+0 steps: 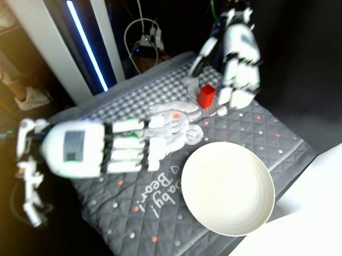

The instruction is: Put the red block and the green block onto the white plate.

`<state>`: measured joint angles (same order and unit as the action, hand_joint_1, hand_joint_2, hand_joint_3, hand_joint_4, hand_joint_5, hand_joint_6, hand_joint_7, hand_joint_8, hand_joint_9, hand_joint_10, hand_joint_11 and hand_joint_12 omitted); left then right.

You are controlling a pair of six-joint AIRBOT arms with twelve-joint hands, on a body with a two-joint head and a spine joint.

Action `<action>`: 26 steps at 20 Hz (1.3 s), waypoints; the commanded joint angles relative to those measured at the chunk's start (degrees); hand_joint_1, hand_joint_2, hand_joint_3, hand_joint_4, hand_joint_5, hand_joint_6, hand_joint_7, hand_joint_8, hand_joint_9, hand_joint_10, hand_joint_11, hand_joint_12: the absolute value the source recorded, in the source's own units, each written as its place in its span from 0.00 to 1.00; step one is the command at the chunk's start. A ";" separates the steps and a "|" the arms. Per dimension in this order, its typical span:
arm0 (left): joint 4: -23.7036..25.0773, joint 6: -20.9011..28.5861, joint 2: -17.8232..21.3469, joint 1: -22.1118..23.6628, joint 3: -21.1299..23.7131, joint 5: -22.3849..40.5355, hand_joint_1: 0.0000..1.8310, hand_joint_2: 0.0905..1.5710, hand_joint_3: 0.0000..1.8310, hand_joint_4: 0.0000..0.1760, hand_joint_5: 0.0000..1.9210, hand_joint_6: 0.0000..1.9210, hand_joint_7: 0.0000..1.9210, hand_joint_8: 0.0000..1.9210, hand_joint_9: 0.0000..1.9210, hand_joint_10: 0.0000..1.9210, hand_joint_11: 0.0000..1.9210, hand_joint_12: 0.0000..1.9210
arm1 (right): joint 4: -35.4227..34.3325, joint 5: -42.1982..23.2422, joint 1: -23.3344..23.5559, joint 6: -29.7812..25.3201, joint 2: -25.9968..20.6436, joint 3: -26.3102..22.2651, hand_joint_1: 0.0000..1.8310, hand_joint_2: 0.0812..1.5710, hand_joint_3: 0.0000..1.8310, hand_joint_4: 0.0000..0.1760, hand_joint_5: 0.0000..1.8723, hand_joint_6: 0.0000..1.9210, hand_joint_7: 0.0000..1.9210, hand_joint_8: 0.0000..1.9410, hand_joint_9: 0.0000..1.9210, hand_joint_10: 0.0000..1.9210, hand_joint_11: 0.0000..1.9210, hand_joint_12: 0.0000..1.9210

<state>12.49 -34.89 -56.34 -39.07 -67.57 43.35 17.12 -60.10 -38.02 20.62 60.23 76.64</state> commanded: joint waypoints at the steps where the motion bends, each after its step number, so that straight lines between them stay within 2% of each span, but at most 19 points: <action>1: -1.34 0.17 0.05 0.85 -0.54 4.45 0.51 0.48 0.00 0.27 0.19 0.00 0.16 0.00 0.17 0.01 0.02 0.41 | -1.73 -5.59 0.56 -0.22 -0.01 0.40 0.55 0.55 0.00 0.79 0.12 0.00 0.14 0.00 0.15 0.01 0.00 0.47; 2: -0.79 0.17 -0.12 1.11 -0.78 3.53 0.52 0.48 0.00 0.23 0.20 0.00 0.17 0.01 0.18 0.01 0.04 0.42 | -1.74 -5.25 0.56 -0.22 0.32 0.69 0.54 0.55 0.00 0.69 0.14 0.00 0.22 0.03 0.23 0.07 0.00 0.77; 3: -0.35 0.16 -0.28 1.33 -0.98 2.79 0.52 0.48 0.00 0.10 0.21 0.00 0.20 0.00 0.20 0.01 0.05 0.41 | -1.74 -5.04 0.56 -0.22 0.56 0.85 0.54 0.55 0.00 0.63 0.16 0.00 0.24 0.03 0.23 0.08 0.00 0.80; 4: -0.10 0.16 -0.42 1.45 -1.17 2.20 0.52 0.48 0.00 0.05 0.22 0.00 0.22 0.01 0.22 0.01 0.07 0.41 | -1.75 -4.88 0.56 -0.22 0.76 0.98 0.54 0.55 0.00 0.62 0.17 0.00 0.26 0.01 0.25 0.14 0.02 0.84; 5: -0.06 0.16 -0.50 1.47 -1.32 1.90 0.52 0.48 0.00 0.08 0.23 0.00 0.24 0.00 0.23 0.01 0.07 0.42 | -1.75 -4.77 0.56 -0.22 1.05 1.14 0.53 0.55 0.00 0.55 0.19 0.00 0.25 0.00 0.24 0.13 0.05 0.81; 7: 0.09 0.16 -0.64 1.47 -1.53 1.20 0.53 0.48 0.00 0.09 0.24 0.00 0.25 0.00 0.25 0.00 0.07 0.45 | -1.82 -4.72 0.57 -0.26 1.64 1.48 0.54 0.56 0.00 0.40 0.21 0.00 0.23 0.00 0.23 0.05 0.11 0.56; 8: 0.24 0.15 -0.76 1.47 -1.62 0.84 0.53 0.49 0.00 0.06 0.24 0.00 0.26 0.00 0.25 0.00 0.06 0.47 | -1.96 -4.72 0.57 -0.29 1.87 1.61 0.54 0.56 0.00 0.39 0.22 0.00 0.22 0.00 0.23 0.02 0.15 0.49; 11: 0.40 0.15 -1.41 1.47 -2.04 0.12 0.57 0.52 0.00 0.00 0.29 0.00 0.36 0.00 0.33 0.01 0.08 0.55 | -2.23 -4.72 0.57 -0.29 2.26 1.89 0.56 0.58 0.00 0.22 0.27 0.00 0.26 0.00 0.28 0.01 0.20 0.47; 13: 0.40 0.15 -1.76 1.47 -2.28 0.04 0.52 0.56 0.00 0.00 0.35 0.00 0.43 0.02 0.40 0.04 0.11 0.70 | -2.31 -4.71 0.58 -0.29 2.36 1.99 0.57 0.58 0.00 0.05 0.30 0.00 0.33 0.01 0.37 0.03 0.26 0.50; 14: 0.40 0.15 -1.82 1.47 -2.35 0.04 0.49 0.60 0.00 0.00 0.41 0.01 0.46 0.02 0.42 0.06 0.11 0.74 | -2.37 -4.71 0.58 -0.29 2.39 2.01 0.58 0.58 0.00 0.03 0.33 0.00 0.38 0.01 0.41 0.03 0.25 0.55; 16: 0.39 0.15 -1.88 1.47 -2.47 -0.11 0.44 0.65 0.00 0.00 0.50 0.00 0.54 0.02 0.44 0.13 0.12 0.71 | -2.48 -4.71 0.58 -0.29 2.48 2.03 0.59 0.58 0.00 0.00 0.37 0.00 0.44 0.01 0.46 0.04 0.25 0.63; 18: 0.38 0.16 -1.98 1.46 -2.52 -0.22 0.47 0.68 0.00 0.00 0.54 0.00 0.58 0.02 0.49 0.16 0.21 0.66 | -2.62 -4.71 0.58 -0.29 2.60 2.03 0.60 0.58 0.00 0.00 0.42 0.00 0.50 0.02 0.53 0.06 0.31 0.66; 19: 0.31 0.16 -2.08 1.45 -2.57 -0.28 0.59 0.68 0.00 0.00 0.54 0.37 0.62 0.02 0.54 0.19 0.29 0.68 | -2.71 -4.72 0.58 -0.30 2.67 2.03 0.61 0.59 0.00 0.00 0.44 0.00 0.54 0.02 0.56 0.07 0.34 0.66; 20: 0.15 0.16 -2.23 1.45 -2.66 -0.32 0.67 0.67 0.00 0.00 0.56 0.34 0.58 0.42 0.56 0.25 0.35 0.71 | -2.84 -4.72 0.58 -0.30 2.76 2.05 0.63 0.59 0.00 0.00 0.47 0.01 0.55 0.02 0.56 0.07 0.35 0.67; 21: -0.07 0.16 -2.34 1.45 -2.75 -0.28 0.69 0.67 0.00 0.00 0.58 0.29 0.56 0.53 0.55 0.37 0.39 0.74 | -2.99 -4.72 0.58 -0.33 2.80 2.05 0.68 0.64 0.00 0.00 0.55 0.28 0.61 0.31 0.59 0.07 0.37 0.66; 22: -0.36 0.16 -2.40 1.43 -2.83 -0.14 0.69 0.68 0.00 0.00 0.59 0.26 0.52 0.62 0.52 0.52 0.41 0.79 | -3.07 -4.72 0.58 -0.39 2.84 2.05 0.69 0.66 0.00 0.00 0.55 0.35 0.60 0.42 0.62 0.08 0.39 0.68; 23: -0.52 0.16 -2.44 1.39 -2.90 -0.09 0.70 0.68 0.00 0.00 0.59 0.25 0.51 0.64 0.50 0.59 0.41 0.81 | -3.10 -4.72 0.58 -0.39 2.87 2.05 0.69 0.66 0.00 0.00 0.55 0.37 0.59 0.47 0.62 0.08 0.38 0.70; 25: -0.88 0.14 -2.52 1.33 -3.05 0.00 0.69 0.67 0.00 0.00 0.59 0.30 0.54 0.57 0.51 0.52 0.42 0.75 | -3.14 -4.72 0.58 -0.39 2.91 2.09 0.68 0.66 0.00 0.00 0.59 0.34 0.56 0.48 0.59 0.17 0.36 0.74; 26: -1.22 0.14 -2.63 1.32 -3.18 0.21 0.69 0.67 0.00 0.00 0.58 0.33 0.55 0.54 0.53 0.48 0.44 0.72 | -3.24 -4.72 0.58 -0.39 2.91 2.12 0.68 0.66 0.00 0.12 0.60 0.36 0.56 0.46 0.55 0.25 0.34 0.76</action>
<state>12.51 -34.89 -58.85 -38.15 -70.35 37.52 16.10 -58.39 -37.98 20.53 63.59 78.54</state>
